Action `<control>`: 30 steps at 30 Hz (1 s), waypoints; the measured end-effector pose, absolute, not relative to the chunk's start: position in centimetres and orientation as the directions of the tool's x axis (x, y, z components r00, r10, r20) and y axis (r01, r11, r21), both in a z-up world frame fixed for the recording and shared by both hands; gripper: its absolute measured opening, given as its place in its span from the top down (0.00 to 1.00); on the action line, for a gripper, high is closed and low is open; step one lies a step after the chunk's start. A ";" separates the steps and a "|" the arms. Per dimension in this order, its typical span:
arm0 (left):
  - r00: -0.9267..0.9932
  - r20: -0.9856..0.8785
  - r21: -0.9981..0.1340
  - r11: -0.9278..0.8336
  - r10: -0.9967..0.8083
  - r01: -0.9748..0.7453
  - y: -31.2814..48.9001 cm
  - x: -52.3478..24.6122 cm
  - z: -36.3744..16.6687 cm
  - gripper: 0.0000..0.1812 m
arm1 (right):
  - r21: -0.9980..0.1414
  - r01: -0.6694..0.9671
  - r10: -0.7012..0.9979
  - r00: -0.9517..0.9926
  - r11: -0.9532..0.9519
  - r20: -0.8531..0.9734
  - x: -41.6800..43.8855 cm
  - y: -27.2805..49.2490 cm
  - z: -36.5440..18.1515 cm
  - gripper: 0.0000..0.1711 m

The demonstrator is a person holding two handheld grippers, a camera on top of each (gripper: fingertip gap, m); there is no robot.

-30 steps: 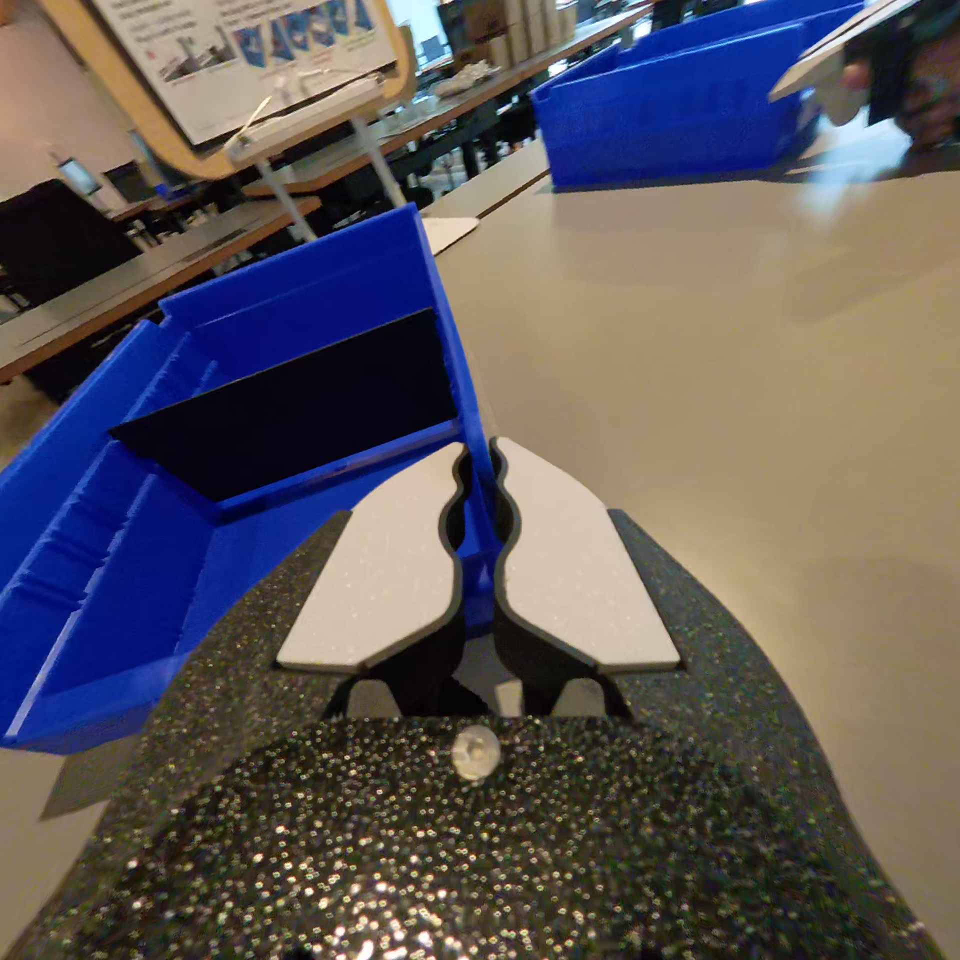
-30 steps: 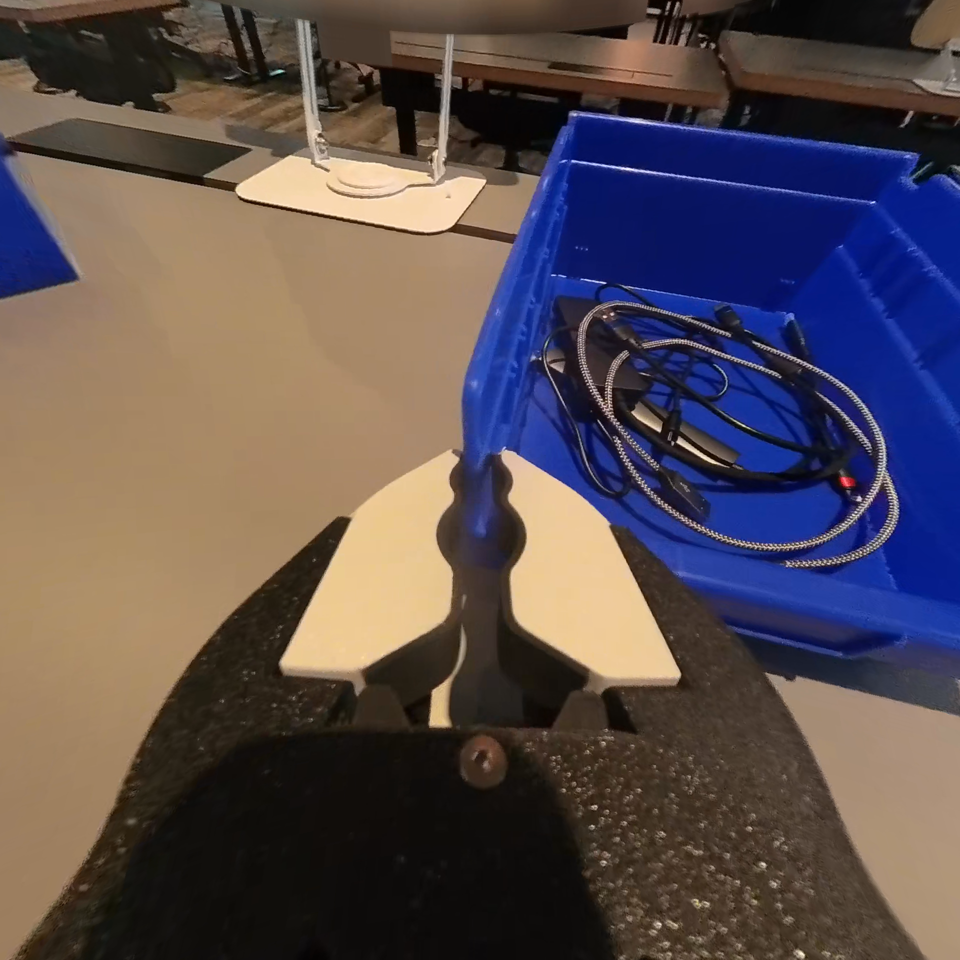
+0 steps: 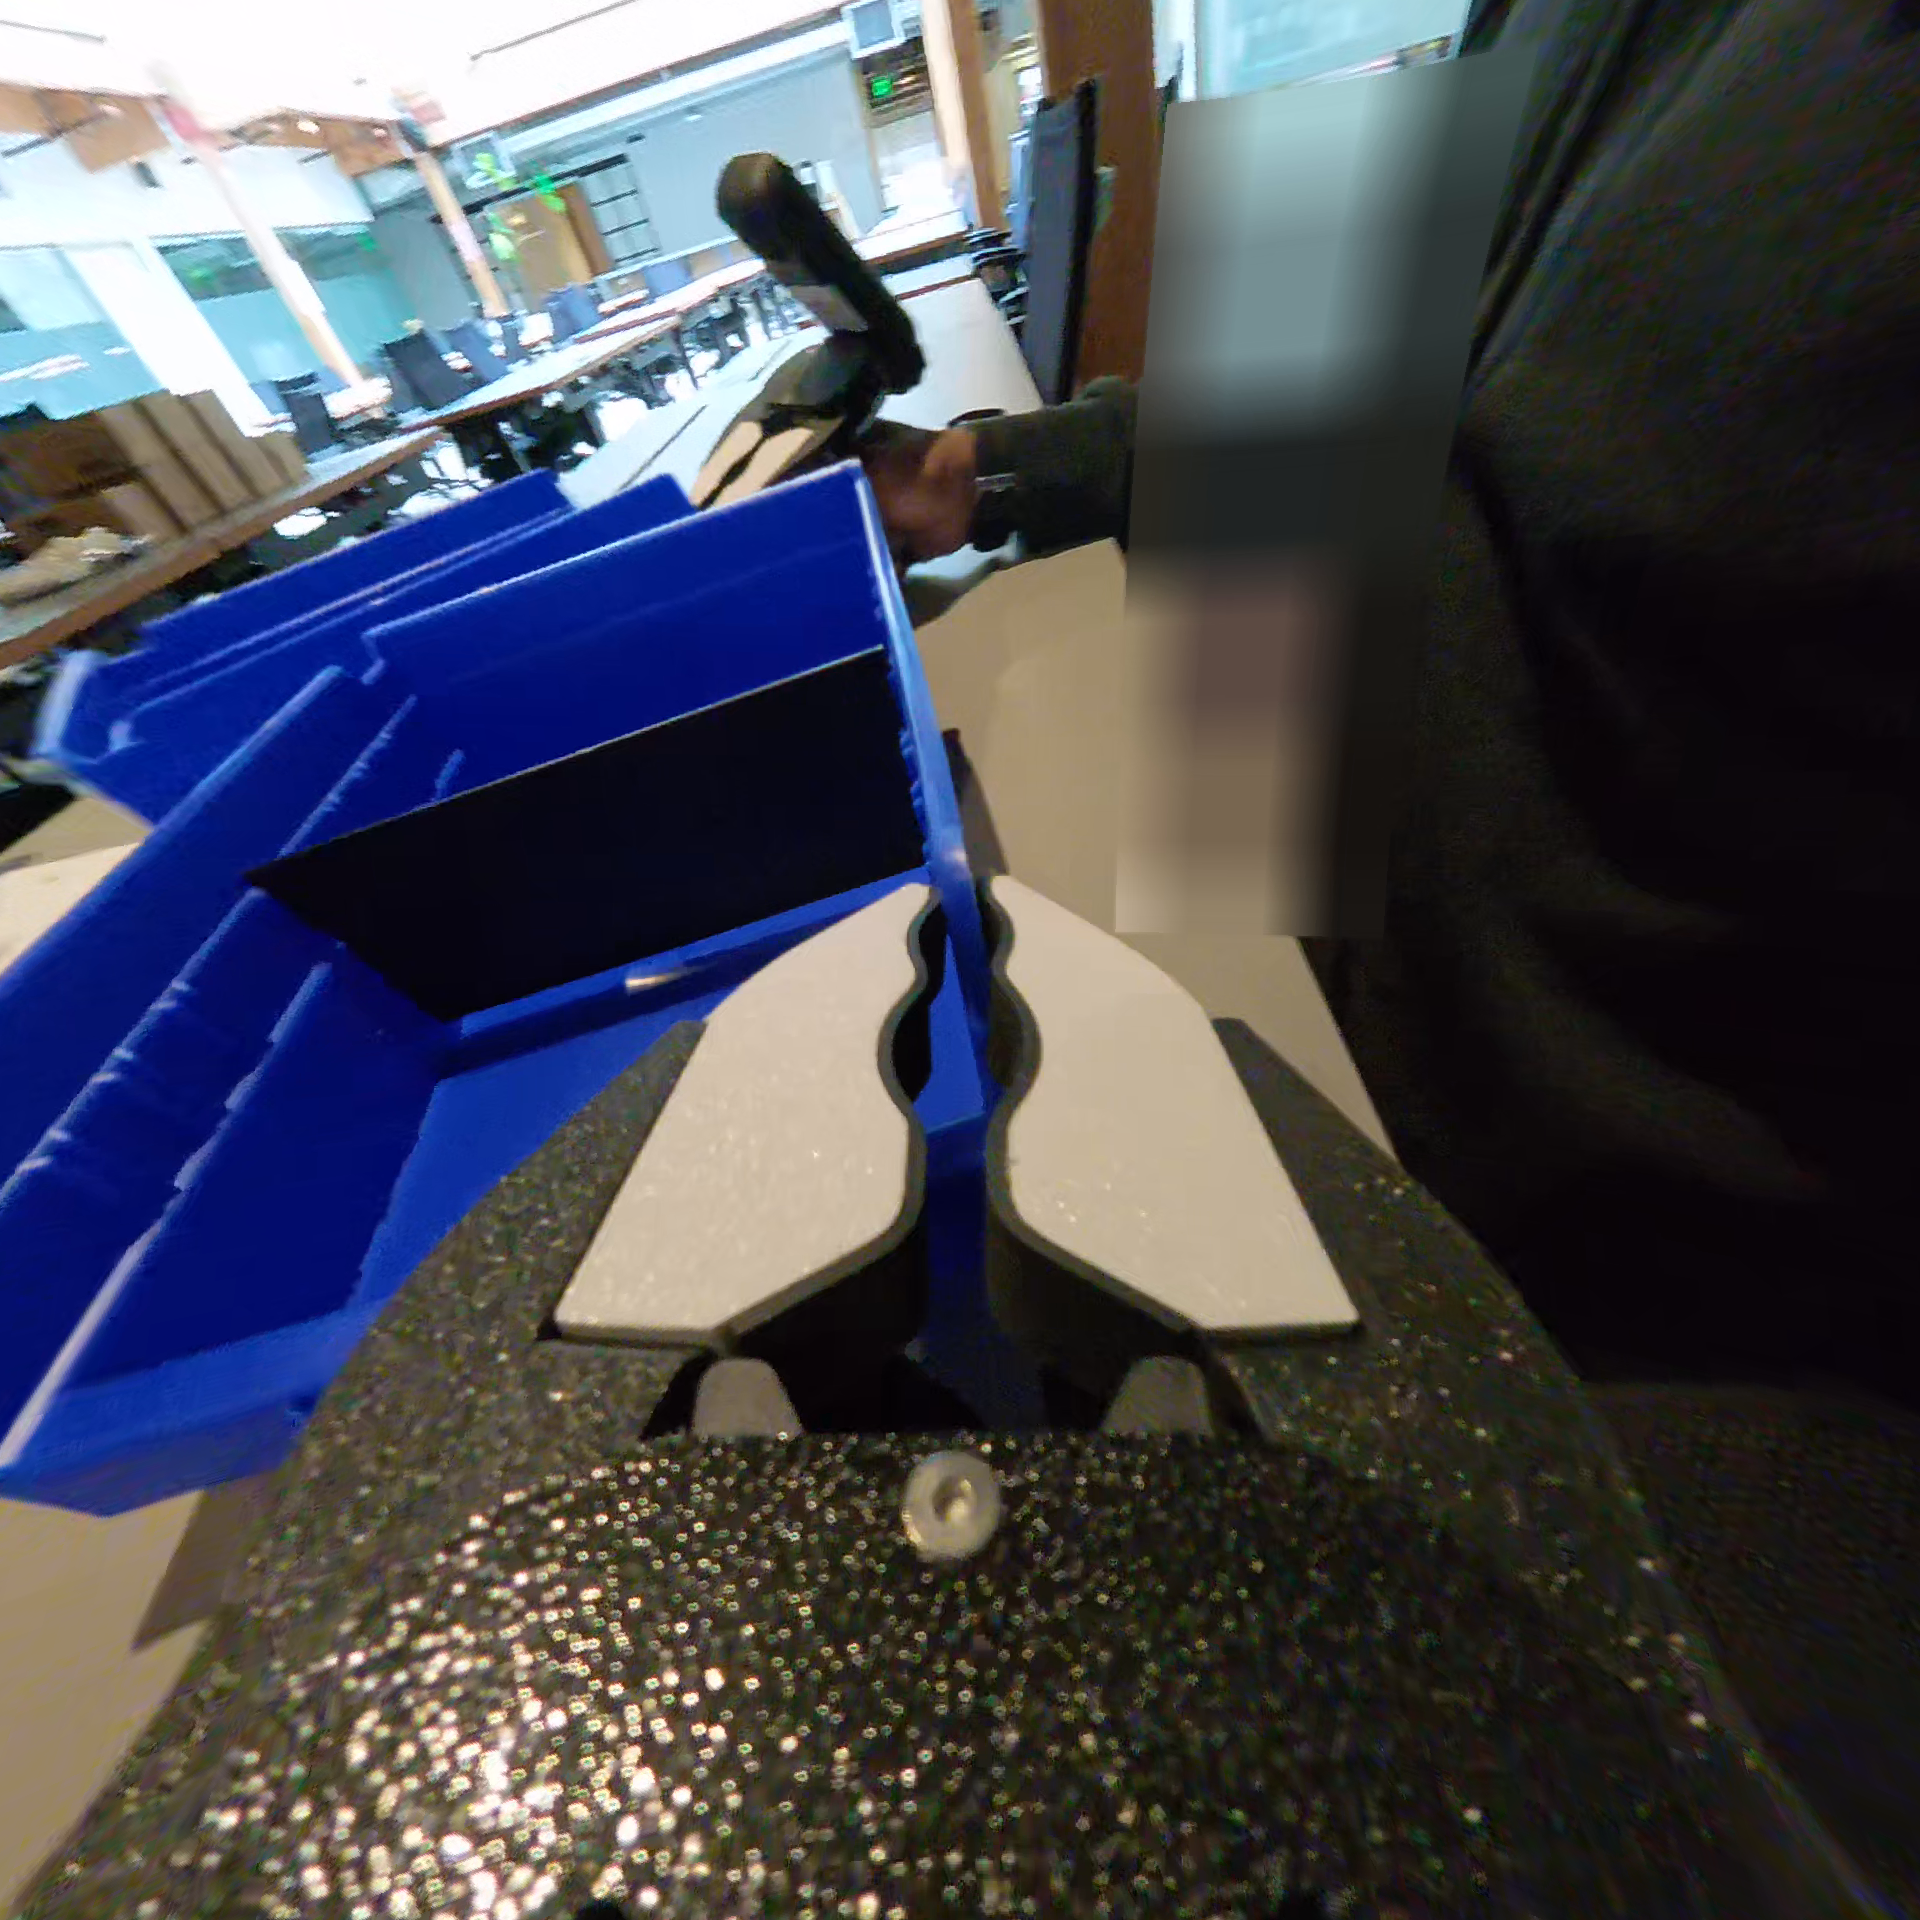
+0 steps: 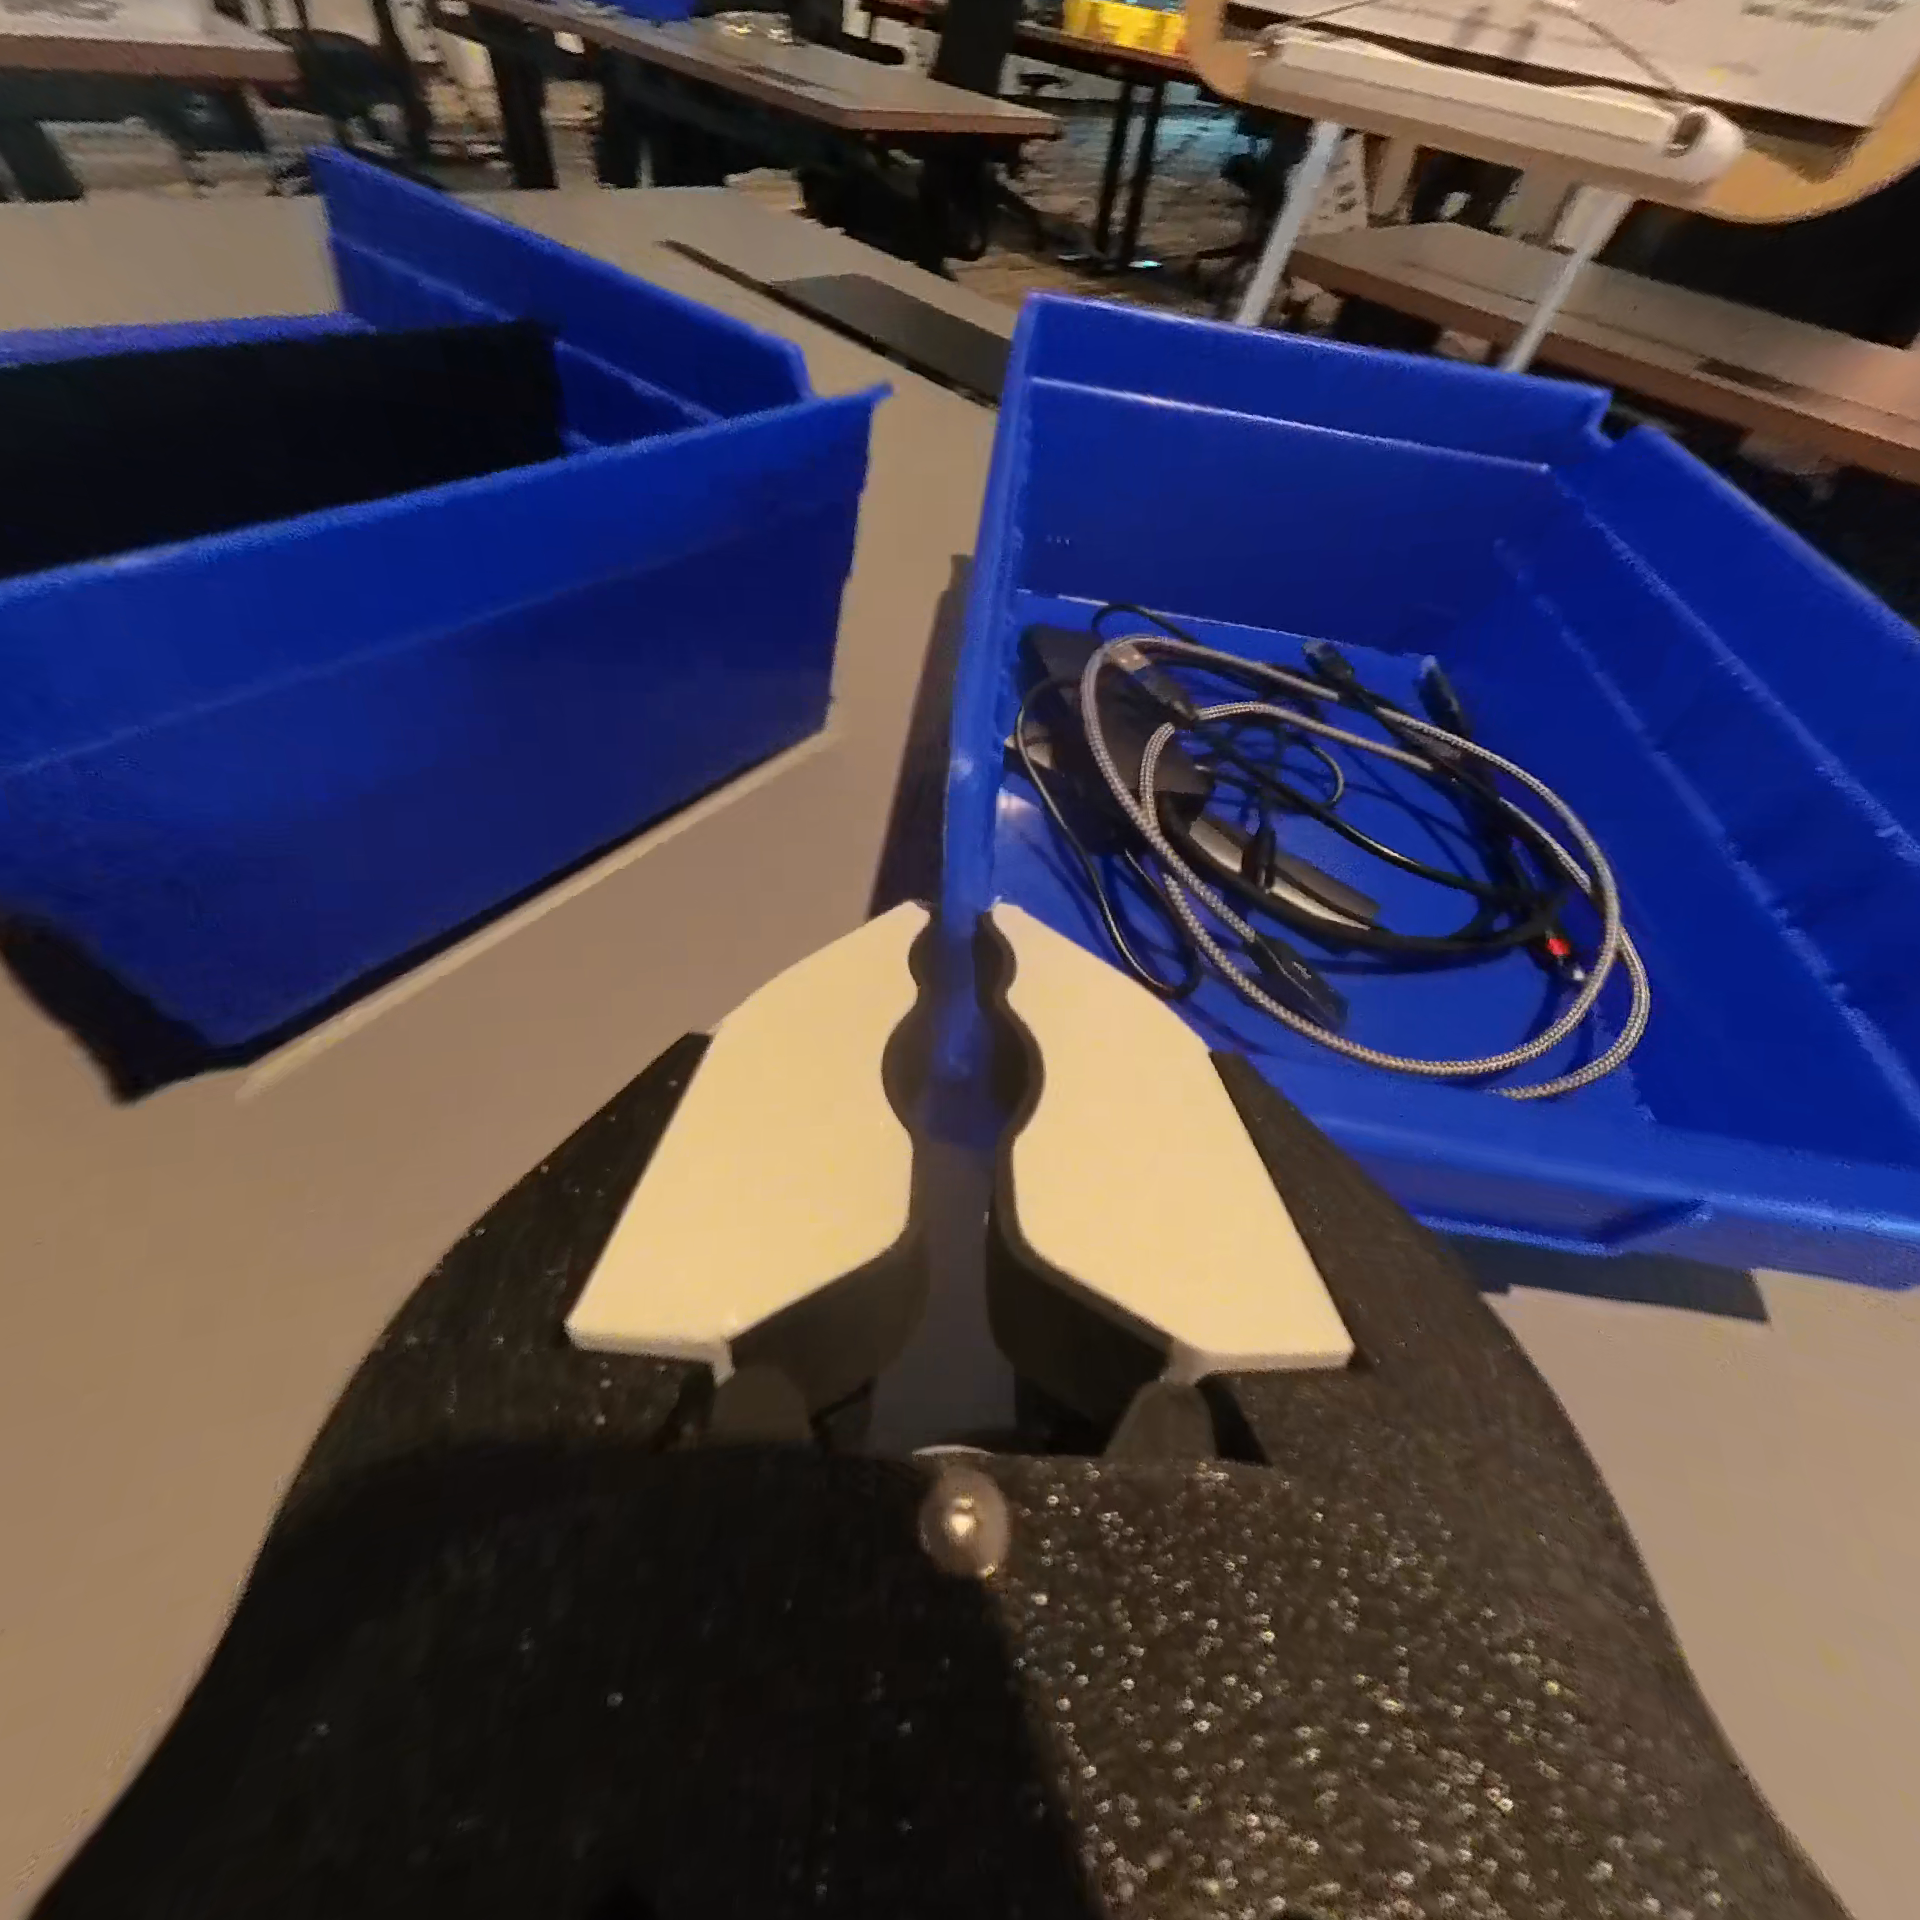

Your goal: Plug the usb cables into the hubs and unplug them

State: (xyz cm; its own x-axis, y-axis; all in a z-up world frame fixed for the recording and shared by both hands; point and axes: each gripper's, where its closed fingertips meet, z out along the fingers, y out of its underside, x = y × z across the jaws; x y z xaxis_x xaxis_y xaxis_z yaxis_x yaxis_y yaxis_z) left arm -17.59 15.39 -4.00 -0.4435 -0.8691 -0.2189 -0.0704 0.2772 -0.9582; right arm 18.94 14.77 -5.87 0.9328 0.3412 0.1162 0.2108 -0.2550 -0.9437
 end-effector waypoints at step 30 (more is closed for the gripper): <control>-0.674 -0.084 -0.969 0.219 -0.734 -0.118 10.9 -17.4 -4.8 0.98 | -0.917 0.377 0.879 0.471 -0.127 0.071 12.7 21.2 -6.6 0.97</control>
State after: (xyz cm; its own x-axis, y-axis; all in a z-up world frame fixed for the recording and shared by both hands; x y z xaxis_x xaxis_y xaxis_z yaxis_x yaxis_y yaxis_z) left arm -17.43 10.90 -4.83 -0.6735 -0.7344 -0.0837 -0.1180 0.2186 -0.9687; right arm 12.73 21.20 -6.63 0.4705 0.8795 0.0714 0.3770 -0.1272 -0.9174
